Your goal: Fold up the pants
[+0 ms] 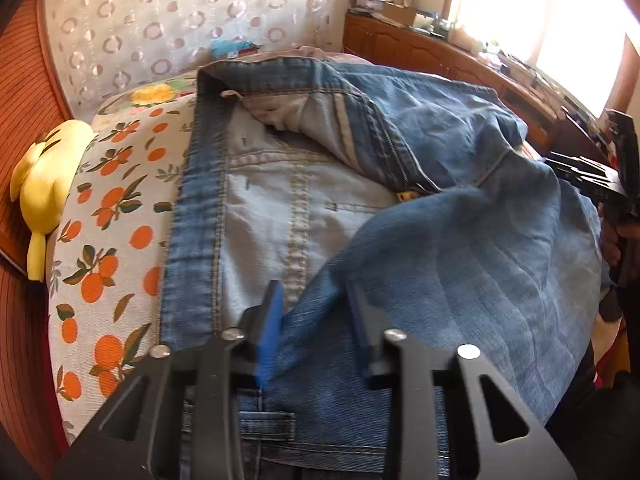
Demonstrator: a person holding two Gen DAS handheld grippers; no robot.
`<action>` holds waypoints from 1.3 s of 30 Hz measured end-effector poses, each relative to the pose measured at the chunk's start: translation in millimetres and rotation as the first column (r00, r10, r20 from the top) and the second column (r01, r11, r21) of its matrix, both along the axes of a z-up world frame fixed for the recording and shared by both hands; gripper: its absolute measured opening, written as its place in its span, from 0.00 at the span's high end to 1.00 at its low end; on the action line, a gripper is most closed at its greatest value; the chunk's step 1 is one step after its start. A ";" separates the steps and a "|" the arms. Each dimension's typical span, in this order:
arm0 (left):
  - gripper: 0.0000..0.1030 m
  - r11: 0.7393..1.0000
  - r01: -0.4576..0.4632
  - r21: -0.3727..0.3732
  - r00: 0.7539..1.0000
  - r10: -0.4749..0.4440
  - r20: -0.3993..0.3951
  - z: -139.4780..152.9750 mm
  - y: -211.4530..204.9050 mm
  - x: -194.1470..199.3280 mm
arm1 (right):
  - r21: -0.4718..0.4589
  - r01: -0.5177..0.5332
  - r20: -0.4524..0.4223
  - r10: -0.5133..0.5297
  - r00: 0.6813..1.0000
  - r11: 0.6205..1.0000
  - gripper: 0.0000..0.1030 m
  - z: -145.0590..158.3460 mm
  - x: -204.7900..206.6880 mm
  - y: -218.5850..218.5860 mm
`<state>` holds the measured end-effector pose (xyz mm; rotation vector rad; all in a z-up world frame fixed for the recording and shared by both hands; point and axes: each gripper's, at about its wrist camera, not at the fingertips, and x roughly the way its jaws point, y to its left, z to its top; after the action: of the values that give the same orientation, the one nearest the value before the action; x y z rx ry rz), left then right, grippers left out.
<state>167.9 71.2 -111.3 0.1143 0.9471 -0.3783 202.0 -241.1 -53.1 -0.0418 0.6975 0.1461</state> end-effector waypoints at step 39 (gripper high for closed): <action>0.79 0.999 0.000 -0.037 0.987 0.006 0.158 51.4 -14.7 -74.2 | -0.039 -0.070 0.058 0.072 0.996 0.997 0.47 3.2 -11.5 30.6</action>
<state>93.7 56.6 -59.9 0.1079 0.7829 -0.3782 190.5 -210.5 -49.9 -0.1058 0.6399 0.1996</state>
